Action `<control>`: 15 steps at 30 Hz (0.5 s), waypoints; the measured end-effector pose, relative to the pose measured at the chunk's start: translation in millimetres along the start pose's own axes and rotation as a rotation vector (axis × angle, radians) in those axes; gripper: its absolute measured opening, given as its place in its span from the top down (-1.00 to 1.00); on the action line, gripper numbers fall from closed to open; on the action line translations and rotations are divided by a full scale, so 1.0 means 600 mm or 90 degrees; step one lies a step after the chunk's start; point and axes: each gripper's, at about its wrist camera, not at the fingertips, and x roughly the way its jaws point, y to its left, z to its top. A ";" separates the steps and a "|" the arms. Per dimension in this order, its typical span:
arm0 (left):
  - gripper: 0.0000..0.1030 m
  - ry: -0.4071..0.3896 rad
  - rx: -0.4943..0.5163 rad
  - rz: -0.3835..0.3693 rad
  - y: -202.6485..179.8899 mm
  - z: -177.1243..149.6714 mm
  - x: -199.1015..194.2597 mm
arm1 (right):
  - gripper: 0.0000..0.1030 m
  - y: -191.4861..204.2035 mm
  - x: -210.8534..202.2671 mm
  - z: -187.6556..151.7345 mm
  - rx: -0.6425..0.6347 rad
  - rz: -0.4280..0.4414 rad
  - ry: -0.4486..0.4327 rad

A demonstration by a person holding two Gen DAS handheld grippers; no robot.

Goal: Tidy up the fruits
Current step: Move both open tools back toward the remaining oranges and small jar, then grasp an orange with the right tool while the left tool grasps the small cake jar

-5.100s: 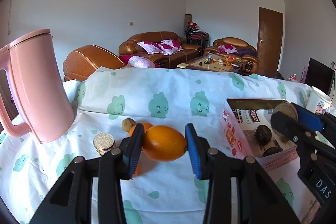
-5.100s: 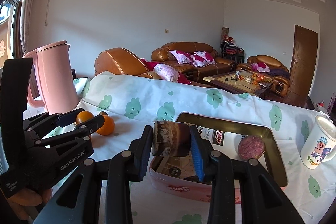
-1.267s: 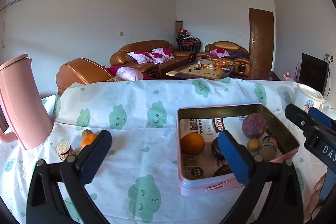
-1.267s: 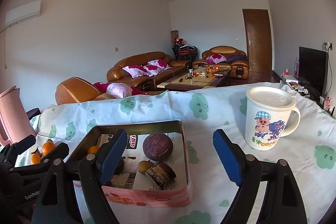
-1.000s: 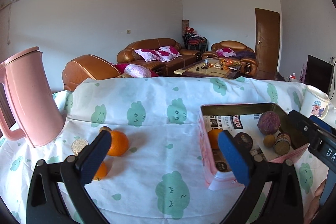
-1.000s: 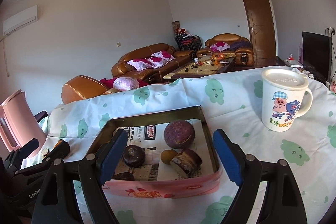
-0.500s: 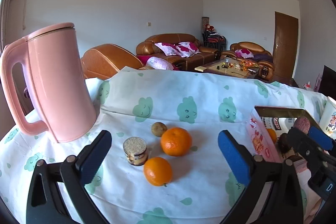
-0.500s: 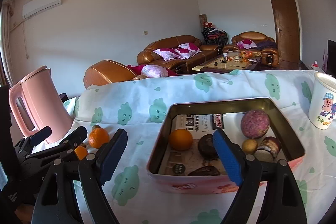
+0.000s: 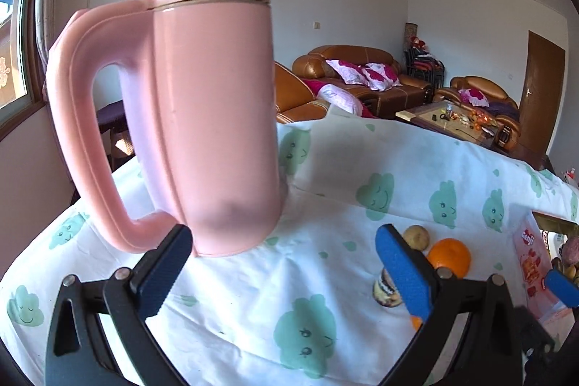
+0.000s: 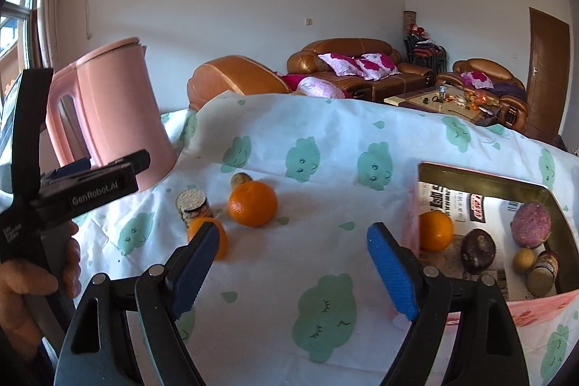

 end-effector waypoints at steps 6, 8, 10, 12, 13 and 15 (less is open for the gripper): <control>-0.99 0.015 0.000 -0.007 0.003 -0.002 0.010 | -0.61 0.075 0.054 0.001 -0.074 0.042 0.071; -0.99 0.017 0.009 -0.015 -0.003 -0.002 0.012 | -0.46 0.086 0.072 0.005 -0.077 0.040 0.085; -0.99 0.020 0.013 -0.023 -0.007 -0.001 0.015 | -0.32 0.094 0.093 0.007 -0.077 0.038 0.114; -0.99 0.024 0.015 -0.030 -0.012 -0.002 0.016 | -0.13 0.098 0.114 0.005 -0.079 0.037 0.152; -0.99 0.024 0.018 -0.032 -0.016 -0.001 0.017 | 0.00 0.097 0.120 0.004 -0.079 0.037 0.167; -0.99 0.023 0.028 -0.033 -0.023 -0.001 0.018 | 0.12 0.094 0.126 0.003 -0.071 0.050 0.179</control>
